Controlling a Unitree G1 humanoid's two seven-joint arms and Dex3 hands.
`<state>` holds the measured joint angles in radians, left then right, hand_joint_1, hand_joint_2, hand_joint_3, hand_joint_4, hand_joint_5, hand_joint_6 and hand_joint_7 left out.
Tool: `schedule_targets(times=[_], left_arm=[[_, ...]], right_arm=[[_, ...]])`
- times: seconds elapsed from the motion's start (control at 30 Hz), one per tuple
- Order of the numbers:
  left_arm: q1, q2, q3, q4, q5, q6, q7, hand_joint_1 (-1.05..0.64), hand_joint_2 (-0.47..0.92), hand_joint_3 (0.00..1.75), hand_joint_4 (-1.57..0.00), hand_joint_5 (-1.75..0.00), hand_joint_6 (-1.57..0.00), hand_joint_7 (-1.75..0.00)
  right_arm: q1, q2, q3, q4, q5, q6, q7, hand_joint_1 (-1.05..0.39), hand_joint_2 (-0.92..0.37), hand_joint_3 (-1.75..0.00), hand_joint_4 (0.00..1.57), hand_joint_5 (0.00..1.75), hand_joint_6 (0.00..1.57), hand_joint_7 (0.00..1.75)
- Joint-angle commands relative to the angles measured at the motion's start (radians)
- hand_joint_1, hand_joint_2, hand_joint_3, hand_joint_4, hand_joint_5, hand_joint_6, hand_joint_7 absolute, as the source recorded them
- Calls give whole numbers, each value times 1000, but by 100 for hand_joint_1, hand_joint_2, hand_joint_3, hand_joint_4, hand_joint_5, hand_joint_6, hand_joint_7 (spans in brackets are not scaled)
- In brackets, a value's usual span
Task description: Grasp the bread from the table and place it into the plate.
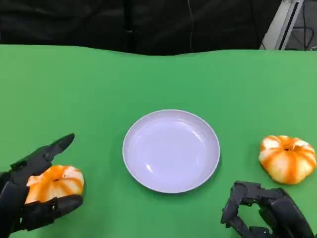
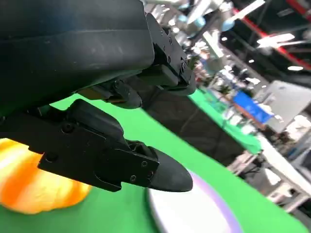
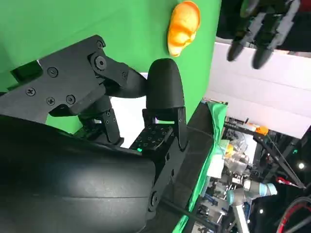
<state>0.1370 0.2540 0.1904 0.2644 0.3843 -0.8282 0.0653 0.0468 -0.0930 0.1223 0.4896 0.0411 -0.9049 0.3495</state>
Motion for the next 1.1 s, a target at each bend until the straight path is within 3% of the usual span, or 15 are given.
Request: schedule_targets(times=[0.03, 0.4, 1.1], left_arm=[[-6, 30, -6, 14, 13, 18, 38, -79, 92, 18, -63, -4, -52, -2], [1, 90, -43, 22, 146, 106, 118, -82, 92, 25, -64, -2, -57, -2], [-38, 169, -151, 147, 155, 190, 123, -87, 92, 36, -62, 0, -57, 0]], right_arm=[[7, -15, -12, -1, 17, -6, 3, -24, -62, -89, 81, 157, 81, 131], [13, -17, -14, 1, 20, -13, 11, -23, -63, -90, 79, 158, 80, 131], [34, -17, -20, -23, 20, -19, 12, -24, -64, -86, 81, 158, 80, 131]])
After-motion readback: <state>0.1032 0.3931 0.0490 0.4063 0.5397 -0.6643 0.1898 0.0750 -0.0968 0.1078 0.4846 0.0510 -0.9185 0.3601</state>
